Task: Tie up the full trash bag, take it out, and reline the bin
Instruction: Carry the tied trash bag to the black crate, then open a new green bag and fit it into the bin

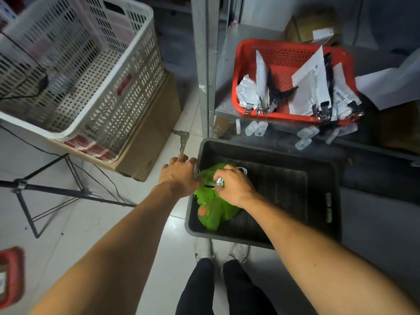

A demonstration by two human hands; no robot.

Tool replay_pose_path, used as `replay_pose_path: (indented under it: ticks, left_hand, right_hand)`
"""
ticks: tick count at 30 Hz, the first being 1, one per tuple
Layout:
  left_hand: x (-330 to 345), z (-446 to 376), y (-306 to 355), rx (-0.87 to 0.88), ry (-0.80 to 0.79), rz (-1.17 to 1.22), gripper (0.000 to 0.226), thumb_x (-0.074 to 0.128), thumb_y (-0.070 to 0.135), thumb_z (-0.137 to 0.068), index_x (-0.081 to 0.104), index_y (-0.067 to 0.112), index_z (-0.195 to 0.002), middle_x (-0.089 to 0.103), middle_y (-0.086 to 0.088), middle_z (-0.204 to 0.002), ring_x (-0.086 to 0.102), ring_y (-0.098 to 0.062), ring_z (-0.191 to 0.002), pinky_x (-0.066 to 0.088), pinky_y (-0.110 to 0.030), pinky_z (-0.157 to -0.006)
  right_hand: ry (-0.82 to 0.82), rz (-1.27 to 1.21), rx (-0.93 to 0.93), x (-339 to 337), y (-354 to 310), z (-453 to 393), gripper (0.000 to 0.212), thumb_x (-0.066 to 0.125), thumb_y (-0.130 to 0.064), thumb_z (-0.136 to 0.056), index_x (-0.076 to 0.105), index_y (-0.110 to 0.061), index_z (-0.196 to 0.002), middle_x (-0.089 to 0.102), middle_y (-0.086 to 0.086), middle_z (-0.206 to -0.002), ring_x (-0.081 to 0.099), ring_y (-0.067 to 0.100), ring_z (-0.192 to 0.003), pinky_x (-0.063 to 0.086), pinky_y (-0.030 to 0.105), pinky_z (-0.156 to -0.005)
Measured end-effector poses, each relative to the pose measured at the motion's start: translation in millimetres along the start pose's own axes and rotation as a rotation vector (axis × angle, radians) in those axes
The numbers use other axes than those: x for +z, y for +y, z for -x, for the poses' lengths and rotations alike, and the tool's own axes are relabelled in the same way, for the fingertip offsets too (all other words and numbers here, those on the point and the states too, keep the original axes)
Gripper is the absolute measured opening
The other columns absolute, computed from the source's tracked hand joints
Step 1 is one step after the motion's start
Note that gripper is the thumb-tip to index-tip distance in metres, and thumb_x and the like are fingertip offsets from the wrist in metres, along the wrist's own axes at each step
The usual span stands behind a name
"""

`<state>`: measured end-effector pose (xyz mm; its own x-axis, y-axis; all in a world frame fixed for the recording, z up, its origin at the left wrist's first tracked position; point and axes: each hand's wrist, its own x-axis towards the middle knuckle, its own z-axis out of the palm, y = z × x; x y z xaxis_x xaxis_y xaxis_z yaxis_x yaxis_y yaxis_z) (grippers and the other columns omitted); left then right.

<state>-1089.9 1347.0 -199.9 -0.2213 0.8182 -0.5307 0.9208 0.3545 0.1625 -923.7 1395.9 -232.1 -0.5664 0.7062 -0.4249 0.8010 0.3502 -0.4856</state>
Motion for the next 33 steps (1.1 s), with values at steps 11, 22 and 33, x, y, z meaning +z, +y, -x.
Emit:
replay_pose_path:
  ticks: [11, 22, 33]
  left_hand:
    - [-53, 30, 20, 0.064, 0.024, -0.050, 0.066, 0.056, 0.050, -0.085, 0.041, 0.022, -0.142, 0.045, -0.009, -0.141, 0.040, -0.034, -0.131, 0.037, -0.049, -0.105]
    - [-114, 50, 51, 0.176, 0.104, -0.138, 0.066, 0.058, 0.054, -0.083, 0.043, 0.026, -0.141, 0.045, -0.007, -0.142, 0.039, -0.032, -0.132, 0.035, -0.047, -0.108]
    - [-142, 70, 144, 0.426, 0.200, -0.196, 0.065, 0.060, 0.054, -0.079, 0.047, 0.025, -0.136, 0.049, -0.009, -0.137, 0.043, -0.034, -0.129, 0.039, -0.048, -0.106]
  right_hand:
    - [0.091, 0.055, 0.029, -65, -10, 34, 0.048, 0.064, -0.038, -0.087, 0.055, -0.024, -0.132, 0.051, 0.001, -0.130, 0.047, 0.024, -0.123, 0.044, 0.037, -0.102]
    - [0.248, 0.319, 0.132, -137, -11, 92, 0.069, 0.049, -0.056, -0.090, 0.027, -0.030, -0.150, 0.026, 0.006, -0.158, 0.021, 0.028, -0.145, 0.024, 0.043, -0.117]
    - [0.455, 0.304, 0.361, -187, 16, 190, 0.068, 0.050, -0.055, -0.090, 0.030, -0.028, -0.149, 0.030, 0.006, -0.155, 0.026, 0.028, -0.143, 0.024, 0.043, -0.117]
